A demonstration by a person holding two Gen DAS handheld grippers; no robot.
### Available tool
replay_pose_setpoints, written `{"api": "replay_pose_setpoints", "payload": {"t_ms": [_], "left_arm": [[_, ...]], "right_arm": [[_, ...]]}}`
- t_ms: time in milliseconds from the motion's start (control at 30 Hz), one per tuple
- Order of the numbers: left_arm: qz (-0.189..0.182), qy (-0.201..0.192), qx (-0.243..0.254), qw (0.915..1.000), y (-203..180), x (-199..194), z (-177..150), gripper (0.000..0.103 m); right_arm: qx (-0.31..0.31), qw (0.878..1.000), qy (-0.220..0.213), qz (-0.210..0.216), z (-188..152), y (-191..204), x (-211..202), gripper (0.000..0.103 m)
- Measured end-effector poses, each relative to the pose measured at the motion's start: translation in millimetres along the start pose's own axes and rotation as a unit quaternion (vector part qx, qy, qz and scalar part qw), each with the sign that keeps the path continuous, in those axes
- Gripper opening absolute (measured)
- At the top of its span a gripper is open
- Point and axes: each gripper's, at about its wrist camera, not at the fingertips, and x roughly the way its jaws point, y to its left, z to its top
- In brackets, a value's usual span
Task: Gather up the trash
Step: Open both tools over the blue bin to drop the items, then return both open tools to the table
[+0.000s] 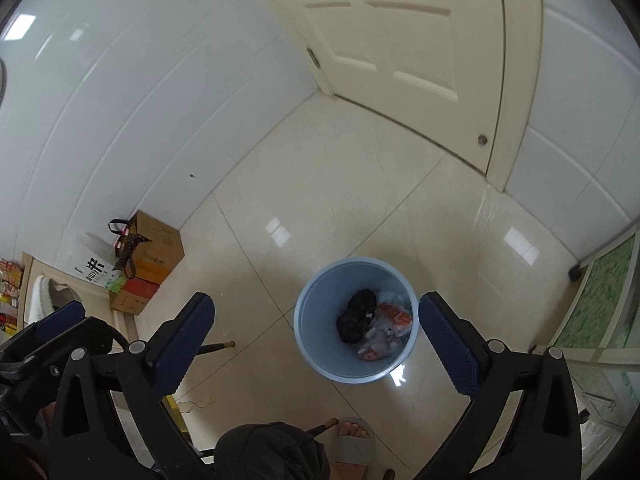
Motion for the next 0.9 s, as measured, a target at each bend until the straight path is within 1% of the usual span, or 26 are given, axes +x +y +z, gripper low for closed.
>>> {"api": "replay_pose_setpoints", "payload": {"t_ms": [233, 333, 533, 567, 667, 833, 900], "left_arm": [[-0.01, -0.05, -0.017, 0.9986, 20.0, -71.7, -38.1, 0.102], [-0.009, -0.072, -0.025, 0.997, 32.3, -108.3, -59.0, 0.102], [0.0, -0.129, -0.047, 0.9905, 53.9, -186.3, -105.5, 0.102], [0.002, -0.142, -0.052, 0.9885, 58.1, -206.1, -117.1, 0.102], [0.011, -0.174, -0.065, 0.9825, 66.3, -246.6, -144.0, 0.102], [0.032, -0.231, -0.094, 0.968, 81.1, -317.5, -205.9, 0.102], [0.04, -0.247, -0.103, 0.9626, 83.0, -335.5, -228.1, 0.102]], "right_arm": [[-0.029, 0.999, -0.037, 0.007, -1.7, 33.0, -46.0, 0.103], [-0.044, 0.998, -0.053, 0.013, -4.6, 49.6, -67.5, 0.103], [-0.082, 0.992, -0.089, 0.025, -14.1, 90.7, -111.2, 0.103], [-0.09, 0.991, -0.096, 0.028, -16.2, 98.8, -118.6, 0.103], [-0.116, 0.986, -0.116, 0.036, -24.1, 124.8, -141.1, 0.103], [-0.163, 0.974, -0.149, 0.058, -43.6, 174.0, -176.6, 0.103], [-0.178, 0.968, -0.16, 0.068, -52.4, 192.0, -188.0, 0.103]]}}
